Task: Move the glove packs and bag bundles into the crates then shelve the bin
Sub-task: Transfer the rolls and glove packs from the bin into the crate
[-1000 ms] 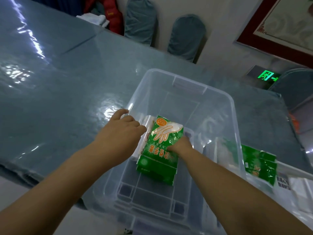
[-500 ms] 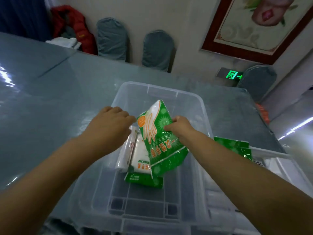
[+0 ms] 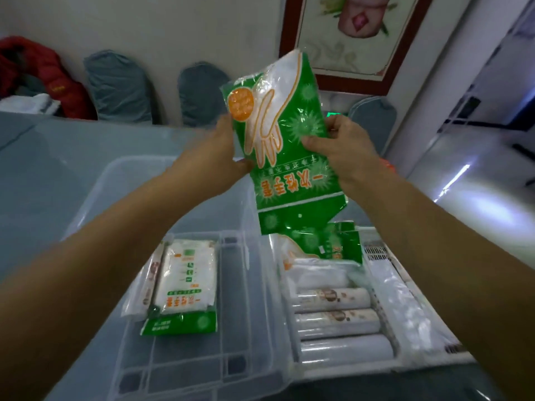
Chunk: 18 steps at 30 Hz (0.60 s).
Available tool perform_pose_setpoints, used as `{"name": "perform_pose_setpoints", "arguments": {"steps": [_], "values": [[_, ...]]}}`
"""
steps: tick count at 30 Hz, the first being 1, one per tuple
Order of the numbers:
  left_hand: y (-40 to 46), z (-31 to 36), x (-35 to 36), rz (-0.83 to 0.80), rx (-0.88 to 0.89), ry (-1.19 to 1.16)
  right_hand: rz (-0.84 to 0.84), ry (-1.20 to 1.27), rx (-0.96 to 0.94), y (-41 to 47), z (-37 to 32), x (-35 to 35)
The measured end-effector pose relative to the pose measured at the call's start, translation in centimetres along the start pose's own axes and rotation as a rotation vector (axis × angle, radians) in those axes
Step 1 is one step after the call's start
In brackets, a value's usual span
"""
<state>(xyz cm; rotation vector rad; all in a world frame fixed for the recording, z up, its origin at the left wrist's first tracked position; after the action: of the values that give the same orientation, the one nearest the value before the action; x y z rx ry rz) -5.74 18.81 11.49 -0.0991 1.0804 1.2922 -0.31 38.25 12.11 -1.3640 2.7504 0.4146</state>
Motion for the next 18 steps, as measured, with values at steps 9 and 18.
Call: {"name": "perform_pose_setpoints", "arguments": {"steps": [9,18], "values": [[1.3,8.0,13.8,-0.178,-0.114,-0.028,0.033,0.098,0.067,4.5,7.3,-11.8],[-5.9,7.8,29.6,-0.763,-0.018,0.581,-0.104,-0.119,0.102,8.2,17.9,-16.1]]}}
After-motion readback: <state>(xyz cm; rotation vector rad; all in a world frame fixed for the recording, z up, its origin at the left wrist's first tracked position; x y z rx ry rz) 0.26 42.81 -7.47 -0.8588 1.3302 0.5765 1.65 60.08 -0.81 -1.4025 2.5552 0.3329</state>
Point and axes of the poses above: each hand's wrist, its own y-axis towards the middle knuckle, its own x-axis out of the palm, z = x × y, the point moved 10 cm from there along y, towards the middle knuckle, and after that the axes turned 12 degrees about z, right-handed, at the moved point
